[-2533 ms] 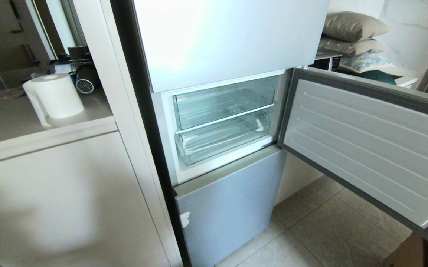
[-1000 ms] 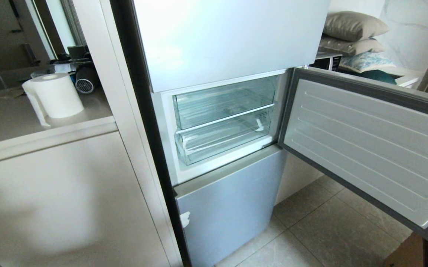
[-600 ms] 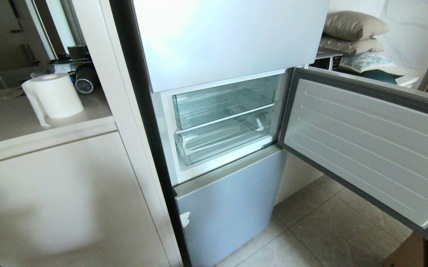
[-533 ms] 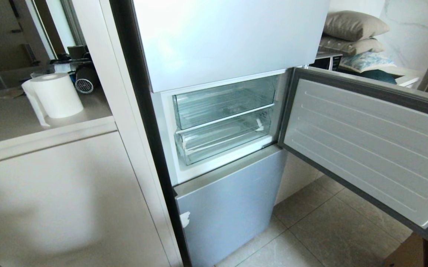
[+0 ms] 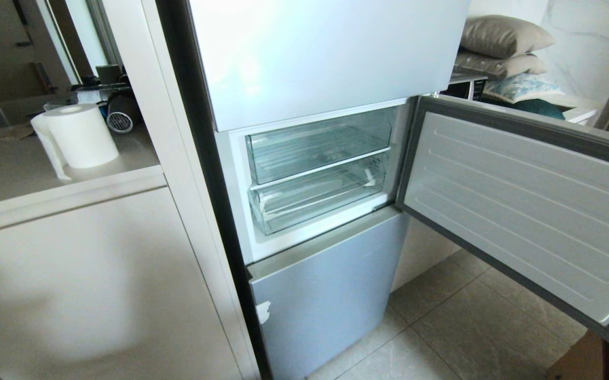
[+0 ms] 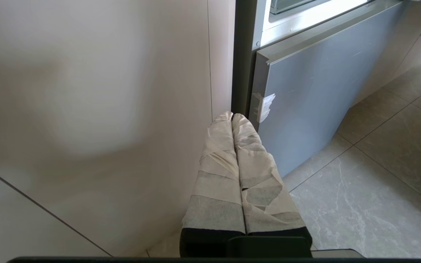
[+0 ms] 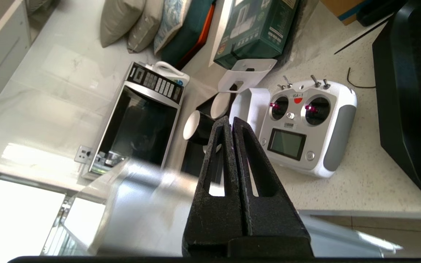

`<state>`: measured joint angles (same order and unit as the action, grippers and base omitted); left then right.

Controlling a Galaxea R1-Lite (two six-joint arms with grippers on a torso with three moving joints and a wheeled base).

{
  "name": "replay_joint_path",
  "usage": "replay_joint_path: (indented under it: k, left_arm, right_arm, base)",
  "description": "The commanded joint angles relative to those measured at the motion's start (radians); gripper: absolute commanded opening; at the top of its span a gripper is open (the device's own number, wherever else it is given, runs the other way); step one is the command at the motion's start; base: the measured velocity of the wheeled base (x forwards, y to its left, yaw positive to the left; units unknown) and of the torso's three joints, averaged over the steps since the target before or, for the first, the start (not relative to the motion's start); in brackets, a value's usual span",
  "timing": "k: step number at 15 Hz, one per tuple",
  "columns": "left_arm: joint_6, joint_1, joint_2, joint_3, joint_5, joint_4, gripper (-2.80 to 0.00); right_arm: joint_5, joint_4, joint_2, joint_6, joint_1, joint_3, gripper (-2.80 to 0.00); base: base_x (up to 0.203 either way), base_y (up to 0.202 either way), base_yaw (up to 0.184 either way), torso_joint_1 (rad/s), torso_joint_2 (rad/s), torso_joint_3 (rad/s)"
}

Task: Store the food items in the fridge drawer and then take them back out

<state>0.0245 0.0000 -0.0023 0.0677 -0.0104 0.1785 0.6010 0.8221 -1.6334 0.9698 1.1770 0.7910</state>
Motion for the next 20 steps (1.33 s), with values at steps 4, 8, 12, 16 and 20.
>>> replay_joint_path:
  k: [4, 8, 12, 16, 20]
  left_arm:
    - [0.0, 0.001, 0.002, 0.0, 0.0, 0.001, -2.8]
    - [0.0, 0.0, 0.002, 0.0, 0.0, 0.001, -2.8]
    - [0.0, 0.0, 0.002, 0.0, 0.0, 0.001, -2.8]
    - [0.0, 0.0, 0.002, 0.0, 0.0, 0.001, -2.8]
    - [0.0, 0.0, 0.002, 0.0, 0.0, 0.001, -2.8]
  right_arm:
    - [0.128, 0.0, -0.148, 0.02, -0.019, 0.104, -2.8]
    - [0.21, 0.0, -0.17, 0.044, -0.055, 0.119, -2.8]
    - [0.367, -0.001, -0.173, 0.135, -0.067, 0.115, -2.8]
    - [0.433, -0.016, -0.089, 0.155, -0.066, 0.035, -2.8]
    - [0.432, -0.005, 0.038, 0.154, -0.054, -0.039, -2.8]
  base:
    - [0.0, 0.0, 0.0, 0.0, 0.0, 0.0]
    - [0.0, 0.0, 0.0, 0.0, 0.0, 0.0]
    - [0.0, 0.0, 0.0, 0.0, 0.0, 0.0]
    - [0.0, 0.0, 0.0, 0.0, 0.0, 0.0]
    - [0.0, 0.0, 0.0, 0.0, 0.0, 0.0]
